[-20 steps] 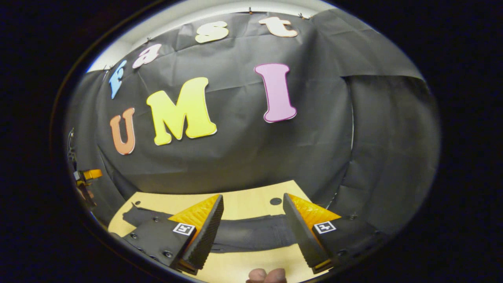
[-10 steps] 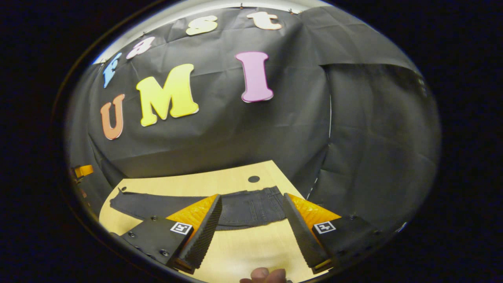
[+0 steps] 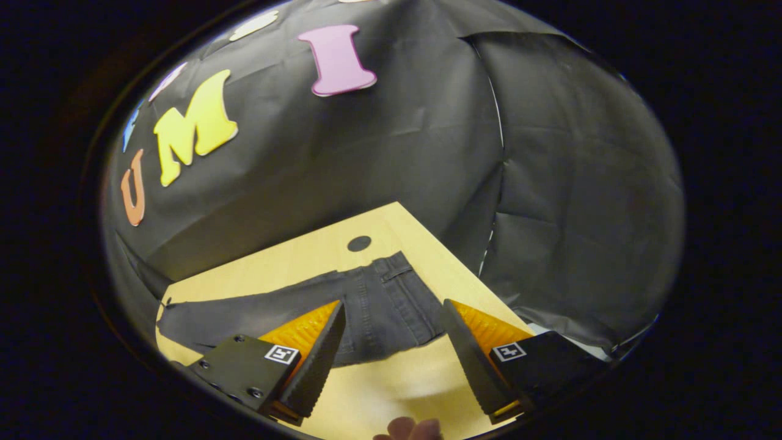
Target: Grasp the waist and the cuffs of the jeans and fold them to make the two legs overlap; first hold the waist and fold one-third of the jeans toward the cuffs, then hold the cuffs and fold the remaining one-third in the same direction to finish folding.
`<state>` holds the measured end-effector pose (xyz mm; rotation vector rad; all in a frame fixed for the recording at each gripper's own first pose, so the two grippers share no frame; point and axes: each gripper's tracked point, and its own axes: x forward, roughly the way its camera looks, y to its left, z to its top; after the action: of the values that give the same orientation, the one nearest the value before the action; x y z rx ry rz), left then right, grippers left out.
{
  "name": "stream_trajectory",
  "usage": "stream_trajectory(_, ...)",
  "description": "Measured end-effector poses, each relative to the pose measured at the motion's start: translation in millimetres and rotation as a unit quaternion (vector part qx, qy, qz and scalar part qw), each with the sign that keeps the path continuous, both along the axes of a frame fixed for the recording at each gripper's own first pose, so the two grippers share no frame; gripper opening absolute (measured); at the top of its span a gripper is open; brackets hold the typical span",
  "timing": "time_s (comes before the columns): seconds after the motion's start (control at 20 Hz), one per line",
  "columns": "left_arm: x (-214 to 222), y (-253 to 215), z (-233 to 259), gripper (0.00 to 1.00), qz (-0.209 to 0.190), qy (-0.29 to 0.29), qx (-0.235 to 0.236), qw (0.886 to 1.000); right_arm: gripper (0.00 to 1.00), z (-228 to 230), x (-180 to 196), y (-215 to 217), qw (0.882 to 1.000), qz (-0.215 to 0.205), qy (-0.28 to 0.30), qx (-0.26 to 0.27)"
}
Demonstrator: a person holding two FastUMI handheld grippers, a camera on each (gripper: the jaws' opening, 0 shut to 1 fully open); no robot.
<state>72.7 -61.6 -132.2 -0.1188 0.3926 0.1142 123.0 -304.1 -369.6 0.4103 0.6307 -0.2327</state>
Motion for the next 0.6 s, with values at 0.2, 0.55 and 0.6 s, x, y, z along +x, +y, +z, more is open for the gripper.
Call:
stream_trajectory(0.2, -12.2, 6.4, -7.1, 0.99, 0.018, 0.016, 0.018, 1.0, 0.94, -51.4, 13.0, -8.2, 0.999, 0.001, 0.046, 0.004)
stream_trajectory(0.55, -21.6, 18.1, -22.7, 0.99, 0.04, 0.039, 0.009, 0.998, 0.91, -65.2, 22.4, 0.8, 0.997, 0.053, 0.057, -0.027)
stream_trajectory(0.6, -22.3, 19.9, -25.2, 0.99, 0.042, 0.042, 0.006, 0.998, 0.88, -63.7, 23.8, 12.5, 0.996, 0.07, 0.062, -0.007)
